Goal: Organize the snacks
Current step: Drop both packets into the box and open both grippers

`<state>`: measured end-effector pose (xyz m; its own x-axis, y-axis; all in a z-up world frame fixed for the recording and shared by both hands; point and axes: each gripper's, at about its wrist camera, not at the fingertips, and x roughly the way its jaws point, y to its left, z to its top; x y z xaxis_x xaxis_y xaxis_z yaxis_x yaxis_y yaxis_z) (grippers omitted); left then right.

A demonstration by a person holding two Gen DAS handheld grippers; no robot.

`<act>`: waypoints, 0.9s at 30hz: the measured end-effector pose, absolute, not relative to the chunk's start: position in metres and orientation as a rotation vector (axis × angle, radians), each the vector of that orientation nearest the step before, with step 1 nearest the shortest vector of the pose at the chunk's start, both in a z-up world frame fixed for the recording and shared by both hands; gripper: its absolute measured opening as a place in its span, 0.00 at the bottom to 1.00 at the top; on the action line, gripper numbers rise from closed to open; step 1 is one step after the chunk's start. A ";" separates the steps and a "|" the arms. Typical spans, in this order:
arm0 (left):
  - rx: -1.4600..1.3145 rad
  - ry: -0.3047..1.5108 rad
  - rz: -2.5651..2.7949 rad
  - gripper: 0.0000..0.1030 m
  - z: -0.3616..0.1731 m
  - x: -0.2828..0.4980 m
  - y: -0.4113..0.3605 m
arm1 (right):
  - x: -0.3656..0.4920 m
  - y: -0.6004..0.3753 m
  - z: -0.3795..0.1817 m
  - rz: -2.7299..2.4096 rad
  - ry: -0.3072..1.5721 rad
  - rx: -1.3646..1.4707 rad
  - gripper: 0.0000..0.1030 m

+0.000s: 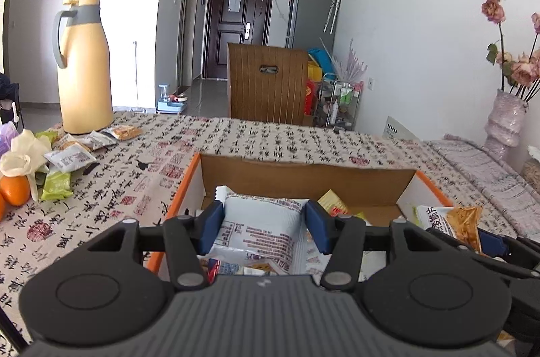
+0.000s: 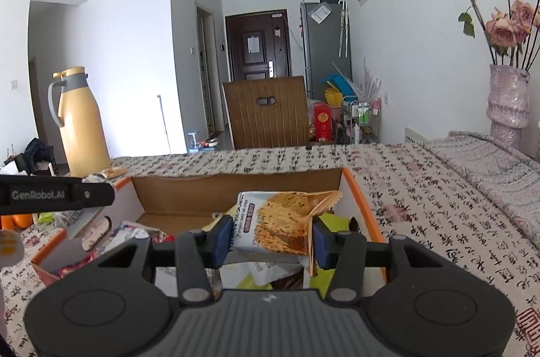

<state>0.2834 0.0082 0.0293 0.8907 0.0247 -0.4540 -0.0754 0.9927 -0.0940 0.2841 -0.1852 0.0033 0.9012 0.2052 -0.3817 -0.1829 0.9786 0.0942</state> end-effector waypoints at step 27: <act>-0.136 0.414 0.089 1.00 0.029 0.273 0.013 | 0.288 -0.199 -0.007 0.128 0.430 0.104 0.99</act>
<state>0.2727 0.0128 0.0293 0.9116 0.0588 -0.4068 -0.1142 0.9870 -0.1131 0.2878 -0.1994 -0.0065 0.9010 0.1451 -0.4088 -0.1011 0.9867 0.1272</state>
